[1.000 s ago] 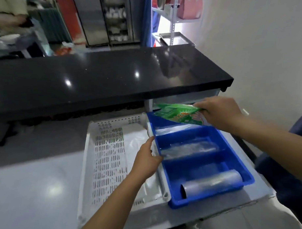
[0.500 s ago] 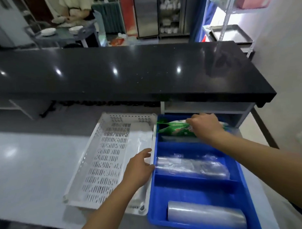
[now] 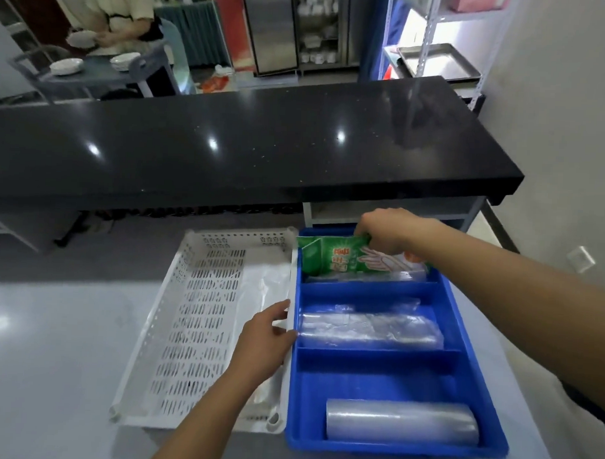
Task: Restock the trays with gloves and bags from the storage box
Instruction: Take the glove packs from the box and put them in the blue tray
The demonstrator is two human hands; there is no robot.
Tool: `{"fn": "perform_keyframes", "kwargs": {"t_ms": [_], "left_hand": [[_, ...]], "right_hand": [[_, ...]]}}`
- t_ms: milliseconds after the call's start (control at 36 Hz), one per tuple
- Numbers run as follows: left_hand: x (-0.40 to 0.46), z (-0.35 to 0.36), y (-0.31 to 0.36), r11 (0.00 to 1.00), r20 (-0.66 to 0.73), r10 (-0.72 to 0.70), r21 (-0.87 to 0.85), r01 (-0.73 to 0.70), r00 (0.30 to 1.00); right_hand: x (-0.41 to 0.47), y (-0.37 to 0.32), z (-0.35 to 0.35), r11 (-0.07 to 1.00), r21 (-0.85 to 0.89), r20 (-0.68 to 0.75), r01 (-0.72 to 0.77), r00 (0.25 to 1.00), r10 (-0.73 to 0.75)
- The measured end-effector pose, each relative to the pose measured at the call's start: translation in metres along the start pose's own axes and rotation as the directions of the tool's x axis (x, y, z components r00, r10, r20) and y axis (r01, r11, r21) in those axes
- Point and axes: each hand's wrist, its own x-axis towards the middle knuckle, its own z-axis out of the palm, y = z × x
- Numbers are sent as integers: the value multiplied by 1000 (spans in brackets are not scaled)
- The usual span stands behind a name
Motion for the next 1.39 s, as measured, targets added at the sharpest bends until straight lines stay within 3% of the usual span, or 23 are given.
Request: {"fn": "perform_keyframes", "kwargs": {"t_ms": [56, 139, 194, 333, 444, 972, 1139, 1389], "left_hand": [[-1, 0, -3, 999, 10, -5, -41, 5, 1000], [1, 0, -5, 999, 21, 1, -53, 0, 1000], [2, -1, -5, 999, 28, 7, -49, -6, 1000], [4, -1, -6, 999, 40, 13, -34, -11, 999], [4, -1, -6, 999, 43, 7, -50, -5, 999], [-3, -1, 4, 994, 19, -64, -93, 65, 998], [-3, 0, 4, 989, 7, -101, -110, 101, 995], [-5, -1, -2, 988, 8, -79, -132, 80, 997]], "right_hand": [[0, -3, 9, 996, -55, -132, -75, 989, 67], [-6, -13, 38, 979, 2, -400, -201, 898, 185], [-15, -23, 60, 969, 68, -450, -239, 859, 243], [-22, -28, 101, 910, 243, -169, -336, 909, 381], [-15, -22, 108, 904, 301, -107, -302, 932, 347], [-14, 6, 115, 949, 281, -182, -145, 963, 201], [-8, 17, 127, 977, 187, -231, -107, 961, 149], [-15, 4, 117, 964, 188, -219, -189, 948, 229]]}}
